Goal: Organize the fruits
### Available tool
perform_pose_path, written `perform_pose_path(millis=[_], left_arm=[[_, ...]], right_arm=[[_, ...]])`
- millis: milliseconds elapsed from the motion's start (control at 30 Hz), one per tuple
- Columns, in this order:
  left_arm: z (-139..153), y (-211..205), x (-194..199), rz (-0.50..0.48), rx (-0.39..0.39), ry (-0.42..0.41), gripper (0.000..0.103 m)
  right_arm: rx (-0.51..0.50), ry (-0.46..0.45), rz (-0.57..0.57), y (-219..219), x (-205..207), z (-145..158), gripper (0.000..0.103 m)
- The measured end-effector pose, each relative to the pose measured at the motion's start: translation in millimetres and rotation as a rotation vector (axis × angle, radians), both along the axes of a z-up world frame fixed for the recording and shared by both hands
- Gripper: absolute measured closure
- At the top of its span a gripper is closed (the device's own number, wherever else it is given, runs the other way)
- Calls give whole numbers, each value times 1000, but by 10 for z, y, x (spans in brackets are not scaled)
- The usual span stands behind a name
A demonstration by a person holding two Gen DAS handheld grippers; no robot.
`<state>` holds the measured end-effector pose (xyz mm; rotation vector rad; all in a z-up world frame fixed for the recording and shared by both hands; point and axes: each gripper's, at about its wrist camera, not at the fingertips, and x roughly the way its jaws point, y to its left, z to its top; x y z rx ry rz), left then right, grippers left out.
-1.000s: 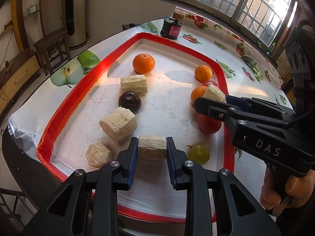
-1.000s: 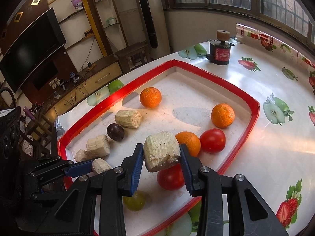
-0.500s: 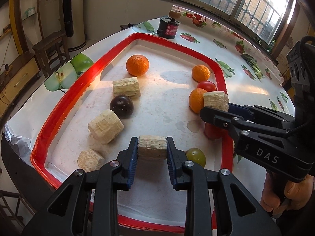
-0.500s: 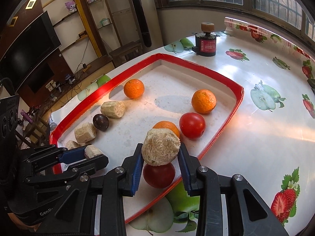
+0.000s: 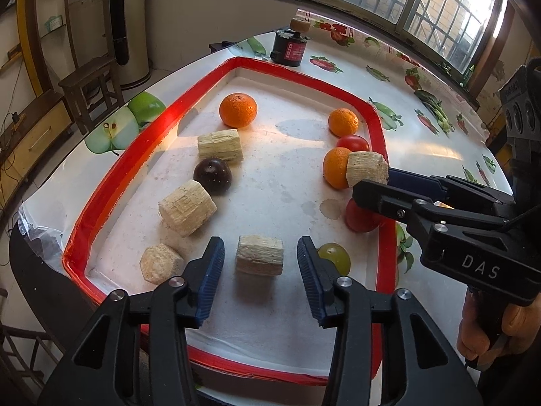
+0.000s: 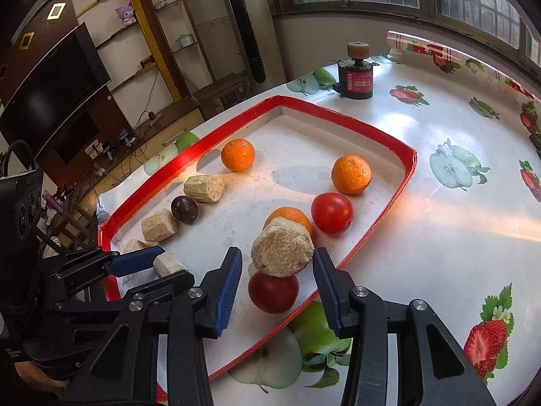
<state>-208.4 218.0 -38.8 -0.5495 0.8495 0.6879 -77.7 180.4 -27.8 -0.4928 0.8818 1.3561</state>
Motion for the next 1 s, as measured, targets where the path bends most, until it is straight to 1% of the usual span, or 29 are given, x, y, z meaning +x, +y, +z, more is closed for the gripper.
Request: perform_pose_path(millis=[100,200,233,267,333,633,667,700,733,800,967,1000], left_arm=[[10,-32,-42,0,13,6,60],[21,-56,-95,3,19,5,60],[26,-68,-112,2,24,4,59],[32,-82,-126,3,30,7,56],[46,-109,-159,6,44,8,46],[143,-230,-252,-1,81,6,46],[152,-247,-262,-3,86,6,45],[164,-265,-273,-3,93,7,42],[177,-283,-285,-2,101,8,36],[207,-324,-320,2,123,8,30],[285,-402,-408,13,159,6,30],[297,-413,-426,17,166,6,29]], right_arm=[[11,1,-1,-59,7,37,56],[24,-4,-11,-133,27,79,47],[30,-4,-10,-157,35,90,46],[33,1,-8,-176,44,100,46],[37,10,-5,-211,62,111,46],[46,16,2,-346,66,124,45],[48,13,5,-366,63,131,45],[50,10,10,-383,62,139,44],[52,7,15,-401,60,147,42],[57,0,24,-440,61,163,36],[71,-31,60,-517,52,213,31],[74,-38,68,-531,44,224,27]])
